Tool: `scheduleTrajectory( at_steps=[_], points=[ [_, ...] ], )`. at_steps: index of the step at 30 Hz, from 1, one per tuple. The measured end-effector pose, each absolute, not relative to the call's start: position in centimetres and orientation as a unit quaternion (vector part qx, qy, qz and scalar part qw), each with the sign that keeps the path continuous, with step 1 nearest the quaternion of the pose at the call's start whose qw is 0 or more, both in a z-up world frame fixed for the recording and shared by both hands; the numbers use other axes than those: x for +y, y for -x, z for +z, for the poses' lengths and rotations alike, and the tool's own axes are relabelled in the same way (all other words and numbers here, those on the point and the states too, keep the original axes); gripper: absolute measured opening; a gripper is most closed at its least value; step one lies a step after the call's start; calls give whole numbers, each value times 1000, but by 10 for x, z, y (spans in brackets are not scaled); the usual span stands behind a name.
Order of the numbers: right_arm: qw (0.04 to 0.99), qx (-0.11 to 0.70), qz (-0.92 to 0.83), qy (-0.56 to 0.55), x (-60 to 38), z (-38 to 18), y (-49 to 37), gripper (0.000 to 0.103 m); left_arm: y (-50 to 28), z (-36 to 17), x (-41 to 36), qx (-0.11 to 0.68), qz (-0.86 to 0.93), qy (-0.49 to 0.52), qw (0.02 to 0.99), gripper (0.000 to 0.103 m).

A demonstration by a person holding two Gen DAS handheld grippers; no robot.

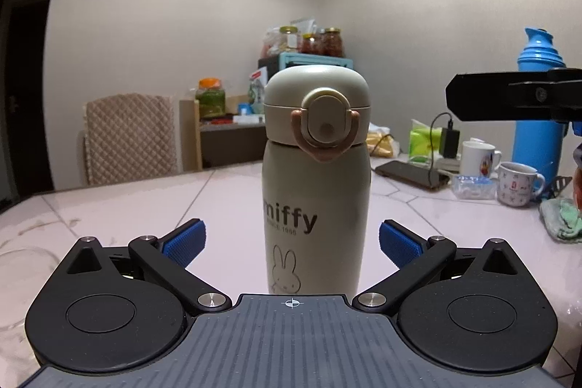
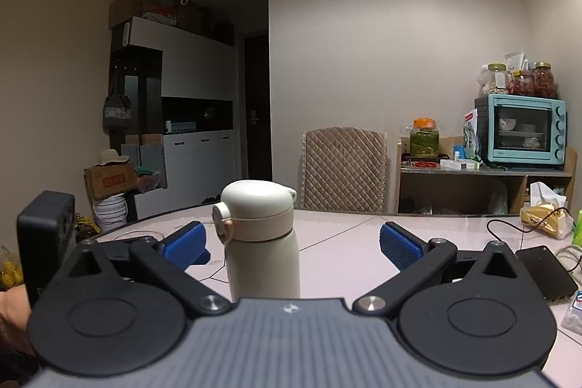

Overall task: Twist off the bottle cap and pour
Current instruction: 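Close the left tool on the bottle body while the right tool approaches the cap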

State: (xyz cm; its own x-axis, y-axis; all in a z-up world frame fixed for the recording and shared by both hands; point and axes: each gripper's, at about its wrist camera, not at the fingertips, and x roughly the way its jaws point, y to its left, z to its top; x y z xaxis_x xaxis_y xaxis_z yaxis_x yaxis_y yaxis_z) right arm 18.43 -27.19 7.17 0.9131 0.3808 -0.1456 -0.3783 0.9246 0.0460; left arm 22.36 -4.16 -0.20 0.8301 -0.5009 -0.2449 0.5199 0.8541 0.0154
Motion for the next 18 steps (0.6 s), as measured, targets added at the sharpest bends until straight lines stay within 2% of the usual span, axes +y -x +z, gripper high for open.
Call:
scheduleTrajectory(
  at_steps=[18],
  points=[
    [959, 49, 275, 52, -261, 78, -214, 103, -243, -11, -56, 100, -294, -43, 950, 102]
  ],
)
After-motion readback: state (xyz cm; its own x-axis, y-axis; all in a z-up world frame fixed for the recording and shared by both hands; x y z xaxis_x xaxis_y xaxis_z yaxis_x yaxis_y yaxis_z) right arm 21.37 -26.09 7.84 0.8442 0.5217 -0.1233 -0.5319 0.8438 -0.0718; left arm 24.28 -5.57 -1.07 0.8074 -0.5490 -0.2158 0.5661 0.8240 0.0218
